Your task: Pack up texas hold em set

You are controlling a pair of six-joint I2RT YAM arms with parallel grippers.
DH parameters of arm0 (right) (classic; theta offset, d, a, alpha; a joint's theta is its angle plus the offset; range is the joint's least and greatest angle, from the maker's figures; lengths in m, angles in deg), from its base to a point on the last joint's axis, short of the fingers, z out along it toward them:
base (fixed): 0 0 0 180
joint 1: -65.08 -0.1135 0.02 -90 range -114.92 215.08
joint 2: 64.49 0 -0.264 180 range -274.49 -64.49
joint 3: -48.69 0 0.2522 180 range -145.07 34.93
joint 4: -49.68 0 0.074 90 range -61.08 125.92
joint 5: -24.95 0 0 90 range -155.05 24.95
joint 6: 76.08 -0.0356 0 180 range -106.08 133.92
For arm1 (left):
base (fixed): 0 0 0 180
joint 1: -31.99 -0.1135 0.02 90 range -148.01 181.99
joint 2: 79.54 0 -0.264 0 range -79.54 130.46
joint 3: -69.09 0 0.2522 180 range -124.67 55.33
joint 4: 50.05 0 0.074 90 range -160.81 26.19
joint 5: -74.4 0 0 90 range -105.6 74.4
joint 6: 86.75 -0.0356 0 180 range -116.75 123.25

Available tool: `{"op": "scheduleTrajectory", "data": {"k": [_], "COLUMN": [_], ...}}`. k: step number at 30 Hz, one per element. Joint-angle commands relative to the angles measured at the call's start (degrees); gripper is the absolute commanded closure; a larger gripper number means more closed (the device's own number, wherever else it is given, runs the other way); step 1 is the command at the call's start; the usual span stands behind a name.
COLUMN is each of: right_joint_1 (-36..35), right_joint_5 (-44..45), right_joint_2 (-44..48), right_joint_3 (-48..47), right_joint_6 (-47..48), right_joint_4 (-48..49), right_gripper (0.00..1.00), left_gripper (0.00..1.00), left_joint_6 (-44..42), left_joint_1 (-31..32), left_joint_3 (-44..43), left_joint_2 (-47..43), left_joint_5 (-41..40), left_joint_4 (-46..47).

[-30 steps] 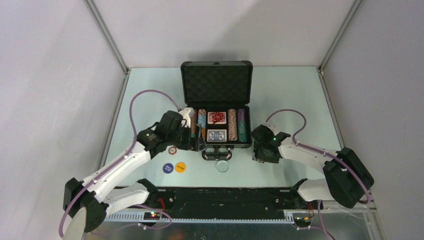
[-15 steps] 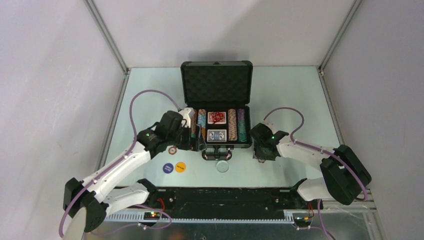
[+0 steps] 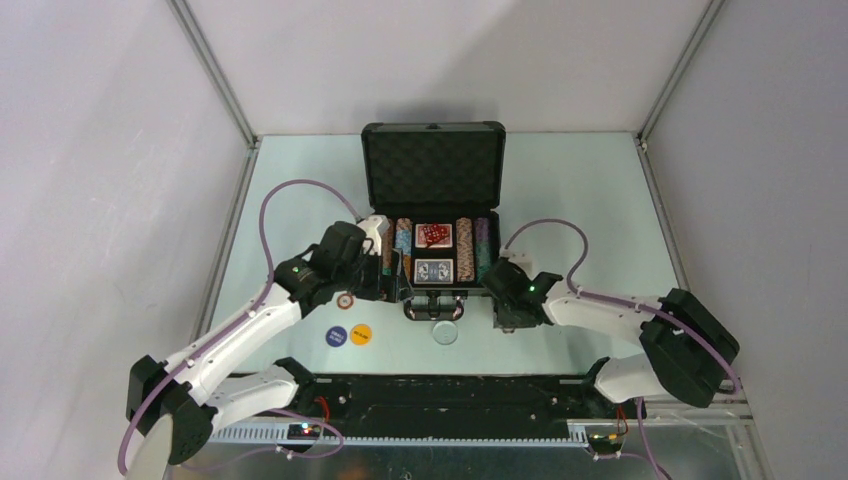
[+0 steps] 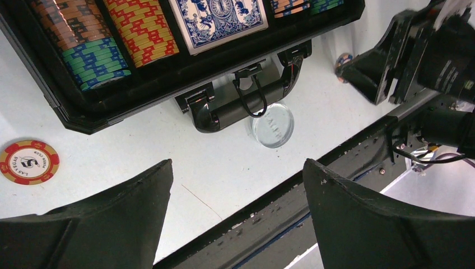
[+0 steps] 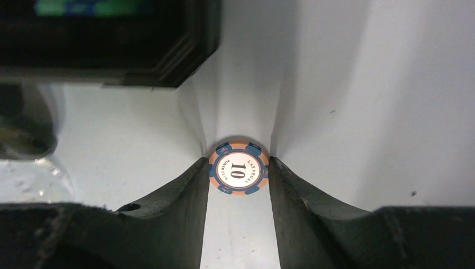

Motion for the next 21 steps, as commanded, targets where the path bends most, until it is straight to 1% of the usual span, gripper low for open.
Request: {"op": "scheduleTrajectory", "data": {"k": [1, 5, 8, 12, 15, 21], "right_joint_1": [-6.5, -13.4, -18.7, -23.4, -25.4, -26.5], "right_joint_5": [-3.8, -4.3, -4.3, -4.3, -4.1, -3.1], "right_joint_2": [-3.7, -5.7, -8.2, -12.6, -15.8, -16.4], "right_joint_3": [2.0, 0.4, -3.1, -8.2, -11.4, -12.2], "right_joint_6": [-5.2, -8.2, -9.9, -10.4, -10.5, -11.1], "right_joint_4": [-0.8, -0.9, -1.8, -3.0, -3.8, -3.7], "right_gripper": [0.54, 0.54, 0.55, 0.56, 0.57, 0.59], "left_gripper": [0.09, 0.09, 0.09, 0.09, 0.09, 0.09], "left_joint_6": [0.0, 0.0, 0.0, 0.1, 0.3, 0.5], "left_joint_1": [0.4, 0.4, 0.4, 0.4, 0.4, 0.4], "left_joint_3": [0.5, 0.5, 0.5, 0.7, 1.0, 1.2], "left_joint_2": [0.3, 0.6, 0.6, 0.3, -0.1, -0.2], "left_joint_5": [1.2, 1.3, 1.1, 1.0, 0.7, 0.3], "left_joint_4": [1.6, 1.6, 1.6, 1.6, 1.6, 1.6]}}
